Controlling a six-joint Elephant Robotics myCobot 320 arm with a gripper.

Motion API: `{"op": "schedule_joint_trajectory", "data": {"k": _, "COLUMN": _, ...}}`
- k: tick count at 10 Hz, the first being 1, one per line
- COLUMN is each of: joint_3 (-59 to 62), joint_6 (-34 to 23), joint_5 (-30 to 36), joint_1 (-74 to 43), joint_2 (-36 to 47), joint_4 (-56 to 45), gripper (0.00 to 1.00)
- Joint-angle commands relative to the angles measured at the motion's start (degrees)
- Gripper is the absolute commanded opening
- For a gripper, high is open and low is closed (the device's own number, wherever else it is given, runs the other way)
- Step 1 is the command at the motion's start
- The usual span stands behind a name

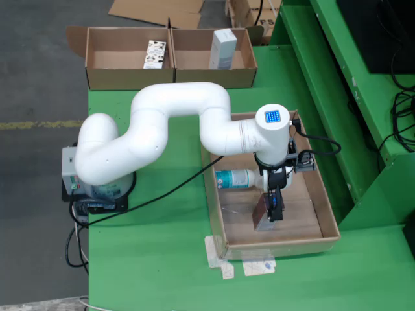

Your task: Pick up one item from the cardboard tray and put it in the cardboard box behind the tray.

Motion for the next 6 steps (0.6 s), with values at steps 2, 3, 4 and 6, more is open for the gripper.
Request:
{"op": "schedule_joint_trajectory", "data": {"k": 2, "joint_3": 4.1, "joint_6": 0.1, "joint_5": 0.3, "joint_1": -0.4, "joint_2": -0.7, "joint_4": 0.0, "gripper": 1.00}}
{"op": "schedule_joint_trajectory", "data": {"k": 3, "joint_3": 4.5, "joint_6": 0.0, "joint_5": 0.5, "joint_1": -0.6, "joint_2": -1.5, "joint_4": 0.2, "gripper": 1.00}}
{"op": "schedule_joint_trajectory", "data": {"k": 4, "joint_3": 4.5, "joint_6": 0.0, "joint_5": 0.5, "joint_1": -0.6, "joint_2": -1.5, "joint_4": 0.2, "gripper": 1.00}}
{"op": "schedule_joint_trajectory", "data": {"k": 6, "joint_3": 4.5, "joint_6": -0.2, "joint_5": 0.9, "joint_1": -0.9, "joint_2": -2.8, "joint_4": 1.2, "gripper": 1.00}}
